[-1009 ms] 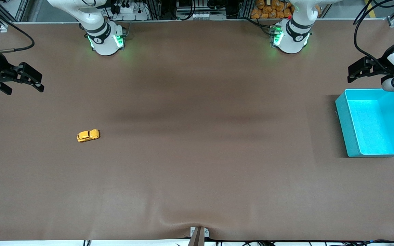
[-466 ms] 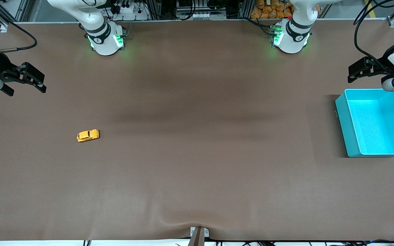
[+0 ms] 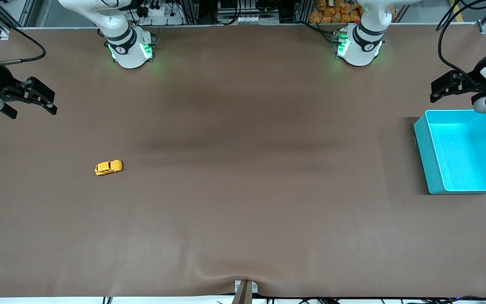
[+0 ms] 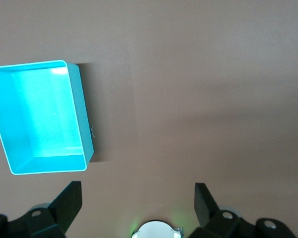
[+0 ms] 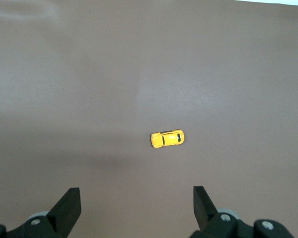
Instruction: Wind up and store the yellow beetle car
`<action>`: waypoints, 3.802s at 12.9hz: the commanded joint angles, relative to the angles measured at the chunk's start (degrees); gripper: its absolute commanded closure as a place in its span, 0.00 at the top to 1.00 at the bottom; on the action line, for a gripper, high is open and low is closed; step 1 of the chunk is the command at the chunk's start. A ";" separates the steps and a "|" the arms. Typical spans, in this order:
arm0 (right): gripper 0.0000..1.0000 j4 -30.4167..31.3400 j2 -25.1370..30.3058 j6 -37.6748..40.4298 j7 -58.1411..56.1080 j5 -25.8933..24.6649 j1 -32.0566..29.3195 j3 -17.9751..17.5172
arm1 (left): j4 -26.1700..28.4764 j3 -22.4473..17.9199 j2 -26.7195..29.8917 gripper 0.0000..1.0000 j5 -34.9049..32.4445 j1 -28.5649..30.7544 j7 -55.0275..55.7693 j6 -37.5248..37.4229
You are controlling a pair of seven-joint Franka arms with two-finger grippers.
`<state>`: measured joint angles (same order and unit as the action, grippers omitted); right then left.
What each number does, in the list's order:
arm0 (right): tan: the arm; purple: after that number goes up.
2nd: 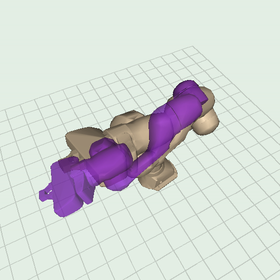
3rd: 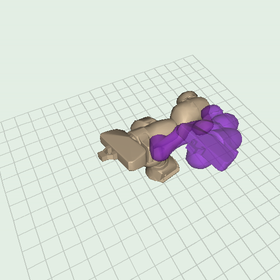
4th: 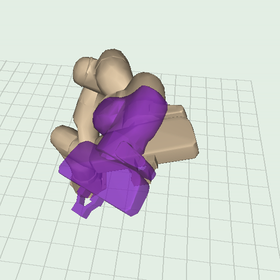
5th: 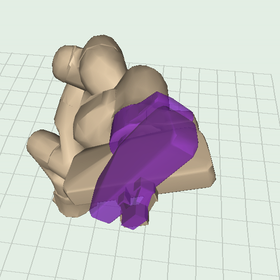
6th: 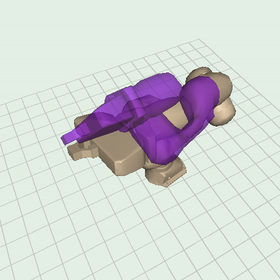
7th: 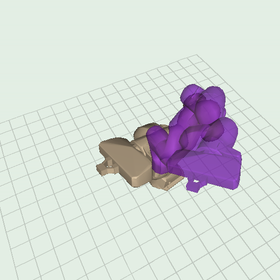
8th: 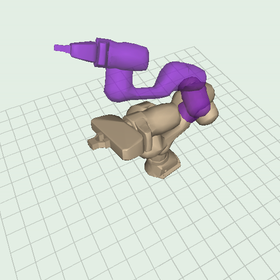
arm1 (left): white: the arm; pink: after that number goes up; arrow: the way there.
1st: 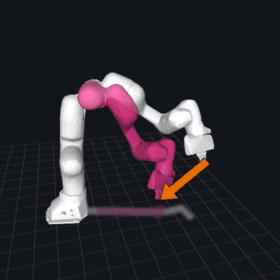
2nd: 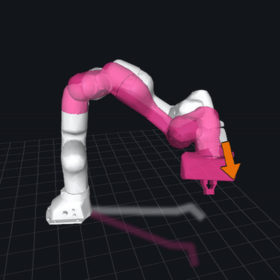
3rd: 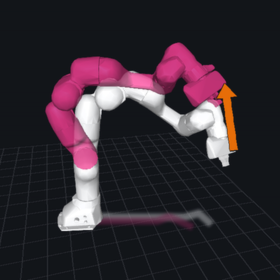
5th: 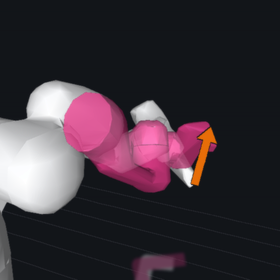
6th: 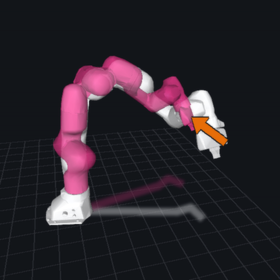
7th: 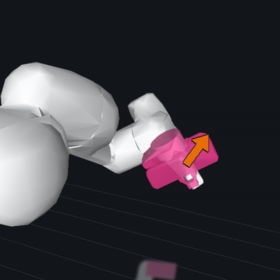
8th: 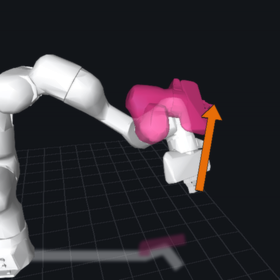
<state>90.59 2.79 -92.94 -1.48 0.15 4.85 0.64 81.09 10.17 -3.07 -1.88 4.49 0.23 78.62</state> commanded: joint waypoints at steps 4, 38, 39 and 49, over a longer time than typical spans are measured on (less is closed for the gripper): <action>1.00 1.78 -0.07 0.04 0.25 0.02 0.51 0.41 | -0.14 -0.06 0.87 1.00 0.30 0.08 0.21 -1.01; 0.89 25.95 -27.14 -39.15 -92.91 -0.94 -3.62 0.59 | 0.04 -0.24 0.44 1.00 0.56 0.35 2.67 -0.13; 0.89 26.04 -27.40 -40.29 -94.31 -1.12 -3.80 0.59 | 0.04 -0.24 0.44 1.00 0.47 0.26 2.76 -0.13; 0.80 27.88 -29.78 -46.71 -99.51 -1.21 -6.44 0.67 | 0.04 -0.42 0.17 1.00 0.30 0.35 2.94 -0.22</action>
<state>117.24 -27.15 -138.33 -100.50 0.00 -1.00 1.86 81.15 9.67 -3.07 -1.88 4.59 2.27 78.54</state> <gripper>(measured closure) 0.167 0.000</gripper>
